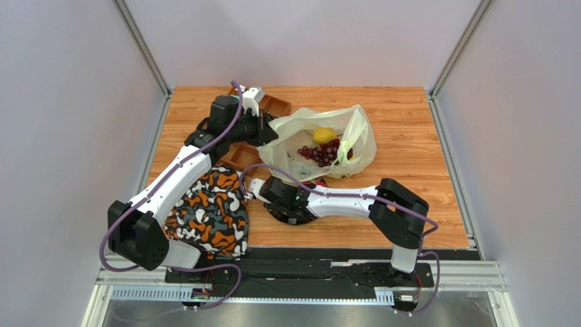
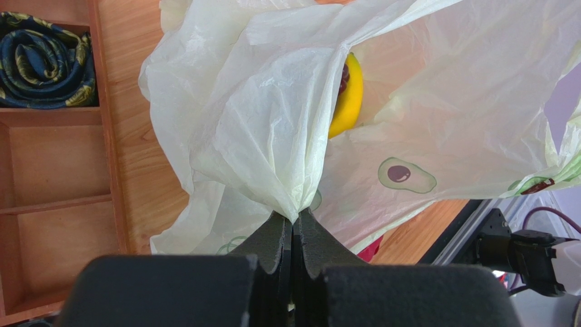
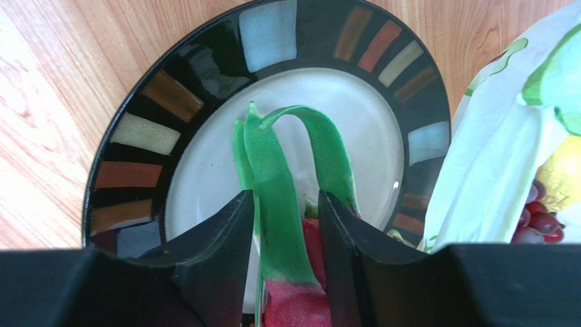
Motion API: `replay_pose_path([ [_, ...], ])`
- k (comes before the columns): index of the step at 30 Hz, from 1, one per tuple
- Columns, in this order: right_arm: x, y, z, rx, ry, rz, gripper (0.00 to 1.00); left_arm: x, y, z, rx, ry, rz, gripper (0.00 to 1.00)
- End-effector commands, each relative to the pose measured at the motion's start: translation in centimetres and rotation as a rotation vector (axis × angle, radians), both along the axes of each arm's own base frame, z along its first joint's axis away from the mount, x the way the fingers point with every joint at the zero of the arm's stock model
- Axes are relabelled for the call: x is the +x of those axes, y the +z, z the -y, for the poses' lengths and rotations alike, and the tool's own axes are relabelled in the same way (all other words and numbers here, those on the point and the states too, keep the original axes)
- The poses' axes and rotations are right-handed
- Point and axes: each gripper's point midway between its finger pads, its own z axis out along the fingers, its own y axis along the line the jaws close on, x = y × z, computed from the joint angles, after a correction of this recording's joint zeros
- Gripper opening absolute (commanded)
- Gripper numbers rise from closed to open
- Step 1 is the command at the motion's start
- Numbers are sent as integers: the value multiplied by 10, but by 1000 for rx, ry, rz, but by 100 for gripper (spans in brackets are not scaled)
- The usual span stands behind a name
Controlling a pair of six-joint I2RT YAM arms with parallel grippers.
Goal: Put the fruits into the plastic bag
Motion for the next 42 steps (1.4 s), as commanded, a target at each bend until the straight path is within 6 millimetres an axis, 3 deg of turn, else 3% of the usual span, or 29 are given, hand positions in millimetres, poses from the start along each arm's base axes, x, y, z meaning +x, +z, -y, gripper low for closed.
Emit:
replay_pose_path([
  [1, 8, -1, 8, -78, 1, 41, 40, 1, 16, -2, -20, 8, 52, 0],
  [11, 11, -8, 7, -92, 14, 50, 26, 1, 16, -2, -21, 8, 53, 0],
  [16, 13, 6, -1, -45, 24, 66, 12, 1, 16, -2, -21, 8, 53, 0],
  [24, 16, 25, -9, 8, 29, 91, 0, 1, 16, -3, -19, 12, 54, 0],
  [31, 14, 65, -8, 134, -2, 124, 0, 2, 22, -7, -21, 33, 64, 0],
  [32, 12, 81, -9, 187, 2, 134, 0, 3, 21, -9, -18, 45, 61, 0],
  [34, 6, 90, -8, 232, 8, 123, 0, 5, 21, -12, -22, 60, 51, 0],
  [35, 1, 104, -9, 279, 25, 117, 0, 6, 21, -13, -23, 67, 53, 0],
  [42, -20, 133, -6, 410, 65, 68, 0, 11, 18, -18, -52, 89, 34, 0],
])
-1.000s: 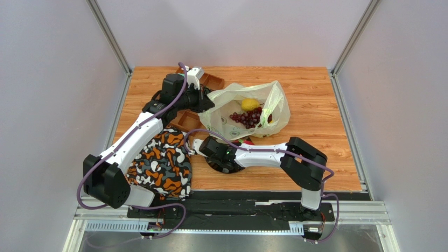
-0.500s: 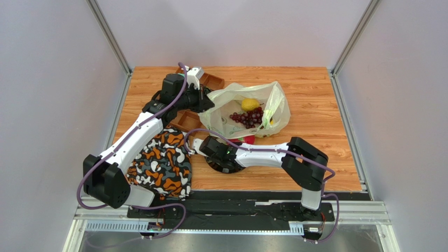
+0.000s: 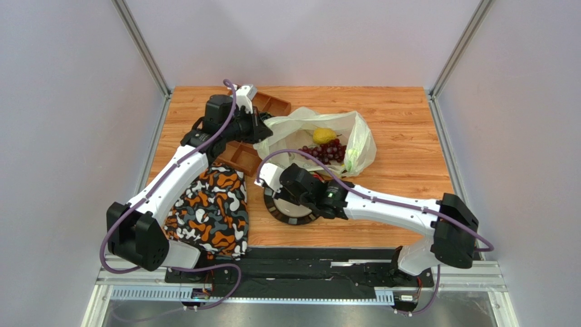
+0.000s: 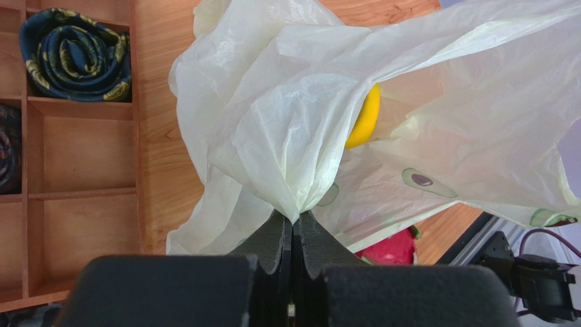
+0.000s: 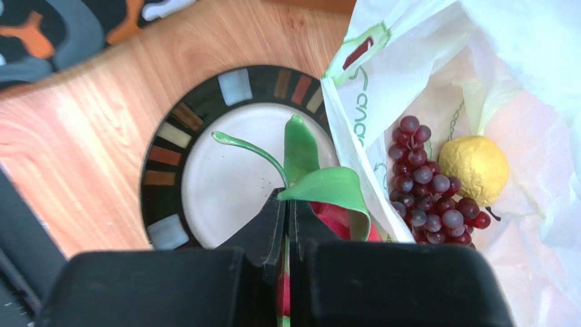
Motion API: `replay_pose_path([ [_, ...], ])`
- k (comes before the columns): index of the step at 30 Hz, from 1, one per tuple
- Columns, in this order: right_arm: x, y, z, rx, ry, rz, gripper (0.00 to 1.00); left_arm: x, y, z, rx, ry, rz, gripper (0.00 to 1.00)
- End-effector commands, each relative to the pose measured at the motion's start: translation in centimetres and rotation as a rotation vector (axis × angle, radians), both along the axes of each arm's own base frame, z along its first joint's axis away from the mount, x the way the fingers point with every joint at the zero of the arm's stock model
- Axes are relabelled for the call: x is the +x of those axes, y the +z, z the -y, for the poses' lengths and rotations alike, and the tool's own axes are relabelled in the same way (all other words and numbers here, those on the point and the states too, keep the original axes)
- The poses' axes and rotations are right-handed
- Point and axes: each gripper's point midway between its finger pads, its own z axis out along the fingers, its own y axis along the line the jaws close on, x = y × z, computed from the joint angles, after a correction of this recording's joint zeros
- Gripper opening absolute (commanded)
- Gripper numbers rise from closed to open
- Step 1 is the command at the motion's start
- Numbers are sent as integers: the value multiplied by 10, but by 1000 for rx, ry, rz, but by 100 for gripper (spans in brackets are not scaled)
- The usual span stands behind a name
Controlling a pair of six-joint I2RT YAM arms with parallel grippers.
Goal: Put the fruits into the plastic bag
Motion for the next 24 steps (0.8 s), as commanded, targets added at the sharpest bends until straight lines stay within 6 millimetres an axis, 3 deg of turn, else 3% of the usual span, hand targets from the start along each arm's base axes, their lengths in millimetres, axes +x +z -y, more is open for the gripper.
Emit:
replay_pose_path([
  [1, -7, 33, -5, 142, 17, 7, 0, 1, 16, -2, -48, 14, 40, 0],
  [8, -22, 76, -13, 316, 68, -8, 0, 4, 9, -4, -42, 24, 25, 0],
  [12, -33, 124, -14, 459, 113, 5, 0, 8, -1, -7, -27, 41, 0, 0],
  [15, -26, 155, -9, 526, 92, 40, 0, 7, -4, -2, -43, 22, -8, 0],
  [24, 23, 188, -7, 633, -10, 91, 0, 0, 0, -4, -48, 15, 3, 0],
])
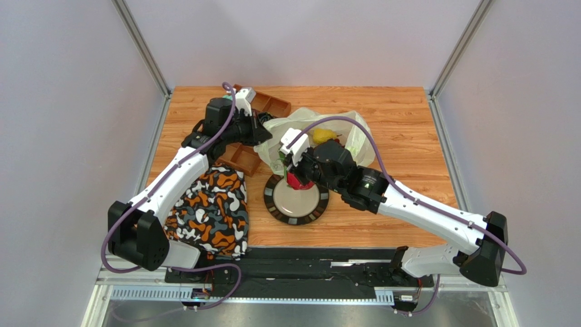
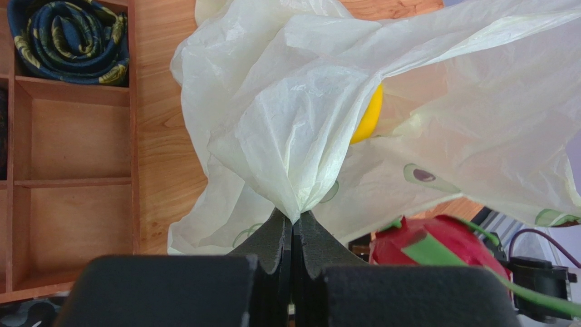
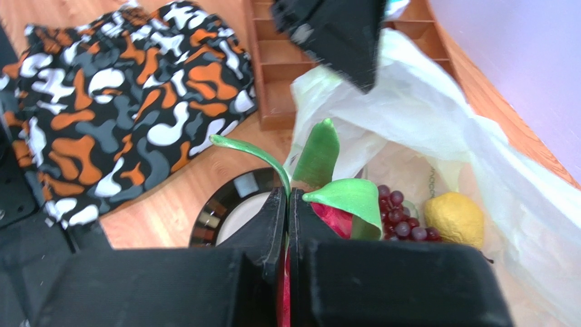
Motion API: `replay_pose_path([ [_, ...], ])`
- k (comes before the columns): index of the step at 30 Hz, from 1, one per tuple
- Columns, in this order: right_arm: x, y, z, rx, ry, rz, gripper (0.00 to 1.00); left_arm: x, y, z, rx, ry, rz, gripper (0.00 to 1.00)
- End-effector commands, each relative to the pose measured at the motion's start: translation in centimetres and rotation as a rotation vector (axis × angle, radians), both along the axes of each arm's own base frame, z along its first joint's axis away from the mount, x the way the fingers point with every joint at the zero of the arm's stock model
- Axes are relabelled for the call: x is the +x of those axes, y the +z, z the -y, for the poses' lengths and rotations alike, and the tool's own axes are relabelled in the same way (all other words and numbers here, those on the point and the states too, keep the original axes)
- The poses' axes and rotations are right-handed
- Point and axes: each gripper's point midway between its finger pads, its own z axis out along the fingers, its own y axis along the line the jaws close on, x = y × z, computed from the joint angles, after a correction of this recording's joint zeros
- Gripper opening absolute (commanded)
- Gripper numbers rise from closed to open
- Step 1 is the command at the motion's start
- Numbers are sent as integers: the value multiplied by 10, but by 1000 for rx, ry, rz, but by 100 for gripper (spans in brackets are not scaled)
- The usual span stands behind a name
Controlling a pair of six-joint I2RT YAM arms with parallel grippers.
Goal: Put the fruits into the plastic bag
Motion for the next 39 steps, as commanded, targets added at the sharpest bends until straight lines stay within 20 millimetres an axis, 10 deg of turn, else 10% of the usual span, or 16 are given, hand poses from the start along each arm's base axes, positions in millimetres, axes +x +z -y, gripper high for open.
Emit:
replay_pose_path([
  [1, 30, 59, -10, 179, -45, 83, 0, -2, 13, 0, -23, -8, 40, 0],
  [17, 81, 104, -6, 257, -107, 166, 0, -11, 20, -3, -11, -15, 53, 0],
  [39, 102, -17, 27, -56, -194, 139, 0, -22, 59, 12, -119, -88, 109, 0],
])
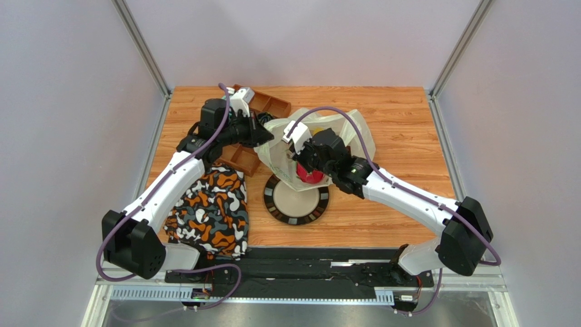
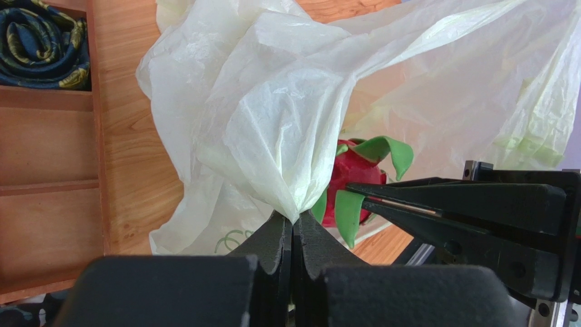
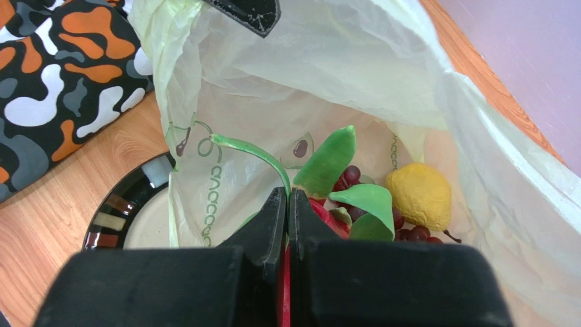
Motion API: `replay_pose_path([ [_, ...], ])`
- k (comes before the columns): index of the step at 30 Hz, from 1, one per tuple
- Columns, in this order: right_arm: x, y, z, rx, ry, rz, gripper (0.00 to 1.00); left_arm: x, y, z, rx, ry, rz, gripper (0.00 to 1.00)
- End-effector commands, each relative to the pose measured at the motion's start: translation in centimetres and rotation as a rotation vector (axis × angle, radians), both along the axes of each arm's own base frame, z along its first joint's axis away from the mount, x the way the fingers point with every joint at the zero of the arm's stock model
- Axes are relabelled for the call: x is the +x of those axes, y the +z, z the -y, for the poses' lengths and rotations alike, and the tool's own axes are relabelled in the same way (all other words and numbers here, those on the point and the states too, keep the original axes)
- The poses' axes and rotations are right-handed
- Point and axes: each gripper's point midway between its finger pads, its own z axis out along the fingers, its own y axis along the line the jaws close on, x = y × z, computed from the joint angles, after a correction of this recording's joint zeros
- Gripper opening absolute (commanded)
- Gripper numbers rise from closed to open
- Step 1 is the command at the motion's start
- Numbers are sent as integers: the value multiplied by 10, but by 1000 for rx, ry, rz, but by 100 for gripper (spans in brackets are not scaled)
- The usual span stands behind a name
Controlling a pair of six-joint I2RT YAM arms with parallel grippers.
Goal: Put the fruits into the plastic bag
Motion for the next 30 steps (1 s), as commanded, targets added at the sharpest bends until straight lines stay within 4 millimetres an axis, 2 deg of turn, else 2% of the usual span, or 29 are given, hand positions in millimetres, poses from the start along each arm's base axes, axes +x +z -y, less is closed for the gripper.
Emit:
replay_pose_path([
  [1, 27, 39, 2, 19, -80, 153, 0, -4, 40, 6, -57, -36, 98, 0],
  [3, 38, 48, 4, -5, -124, 191, 0, -6, 41, 6, -56, -41, 105, 0],
  [4, 45, 39, 2, -40, -132, 191, 0, -6, 41, 5, -51, -44, 113, 0],
  [7, 61, 43, -2, -100, -154, 237, 0, -8, 46, 4, -48, -49, 133, 0],
  [8, 69, 30, -8, -141, -147, 235, 0, -9, 48, 5, -50, -54, 138, 0],
  [9, 74, 27, -11, -157, -147, 239, 0, -10, 50, 4, -51, -56, 146, 0],
  [10, 78, 32, -16, -159, -144, 252, 0, -10, 51, 4, -51, -57, 149, 0],
  [11, 85, 12, -21, -205, -139, 233, 0, -11, 52, 4, -49, -57, 154, 0],
  [14, 103, 0, -24, -291, -167, 258, 0, -12, 57, 1, -45, -50, 179, 0],
  [15, 111, -13, -20, -351, -197, 263, 0, -13, 58, 0, -42, -48, 185, 0],
  [17, 122, -13, -19, -367, -241, 295, 0, -13, 55, -2, -26, -48, 186, 0],
  [18, 127, -22, -17, -391, -265, 293, 0, -13, 54, -2, -24, -47, 184, 0],
  [20, 134, -21, -16, -377, -298, 289, 0, -13, 53, -3, -21, -43, 184, 0],
  [22, 139, -30, -16, -369, -313, 264, 0, -11, 51, -3, -19, -40, 178, 0],
  [24, 141, -31, -14, -363, -323, 254, 9, -9, 51, -3, -19, -38, 174, 0],
  [25, 141, -34, -13, -358, -325, 243, 18, -8, 51, -4, -20, -32, 172, 0],
  [26, 140, -37, -13, -360, -321, 233, 37, -7, 49, -4, -18, -29, 167, 0],
  [29, 137, -37, -9, -352, -324, 223, 56, -4, 45, -5, -17, -18, 150, 0],
  [30, 135, -40, -7, -355, -323, 218, 59, -3, 44, -5, -15, -16, 149, 0],
])
